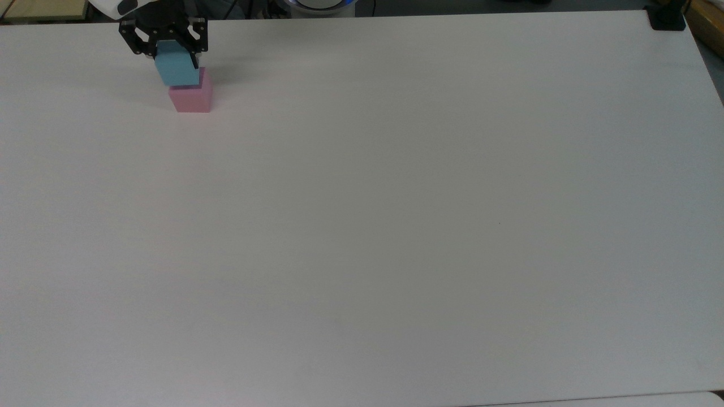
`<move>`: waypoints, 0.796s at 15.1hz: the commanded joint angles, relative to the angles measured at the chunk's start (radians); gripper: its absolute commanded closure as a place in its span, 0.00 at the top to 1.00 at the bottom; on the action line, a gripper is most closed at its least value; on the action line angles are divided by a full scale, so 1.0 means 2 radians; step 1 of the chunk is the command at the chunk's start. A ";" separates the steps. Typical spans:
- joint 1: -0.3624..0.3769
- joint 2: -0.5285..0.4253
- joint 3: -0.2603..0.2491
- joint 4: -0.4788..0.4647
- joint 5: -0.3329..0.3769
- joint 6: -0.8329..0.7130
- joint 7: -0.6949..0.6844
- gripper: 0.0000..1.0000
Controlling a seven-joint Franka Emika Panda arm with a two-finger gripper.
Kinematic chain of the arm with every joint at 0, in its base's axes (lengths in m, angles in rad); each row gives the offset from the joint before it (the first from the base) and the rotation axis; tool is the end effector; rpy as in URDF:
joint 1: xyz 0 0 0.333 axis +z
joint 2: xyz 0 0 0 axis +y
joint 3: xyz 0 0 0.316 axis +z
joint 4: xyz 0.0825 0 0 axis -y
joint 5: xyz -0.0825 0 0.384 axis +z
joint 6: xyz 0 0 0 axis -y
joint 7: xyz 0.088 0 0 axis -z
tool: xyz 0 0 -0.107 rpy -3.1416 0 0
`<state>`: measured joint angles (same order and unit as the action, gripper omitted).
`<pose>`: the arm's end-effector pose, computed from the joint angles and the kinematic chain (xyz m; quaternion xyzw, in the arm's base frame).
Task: Put blue cube on pink cube
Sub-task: 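Lower the light-blue cube onto the pink cube, then open the gripper to release the light-blue cube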
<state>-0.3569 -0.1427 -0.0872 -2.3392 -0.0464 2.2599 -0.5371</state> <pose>0.4426 -0.2124 0.3980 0.9976 0.0609 0.0221 0.0256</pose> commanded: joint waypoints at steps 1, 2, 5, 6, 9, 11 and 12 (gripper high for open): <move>-0.005 0.006 -0.002 -0.001 0.010 0.009 0.015 0.34; -0.006 0.009 -0.002 0.000 0.011 0.009 0.016 0.34; -0.005 0.011 -0.002 0.004 0.017 0.009 0.025 0.34; -0.005 0.012 -0.002 0.004 0.018 0.009 0.029 0.34; -0.004 0.012 -0.002 0.005 0.021 0.009 0.038 0.34; -0.003 0.016 -0.002 0.005 0.021 0.010 0.038 0.35; -0.002 0.018 -0.002 0.006 0.021 0.010 0.038 0.42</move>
<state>-0.3660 -0.1225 -0.0882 -2.3344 -0.0185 2.2605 -0.4771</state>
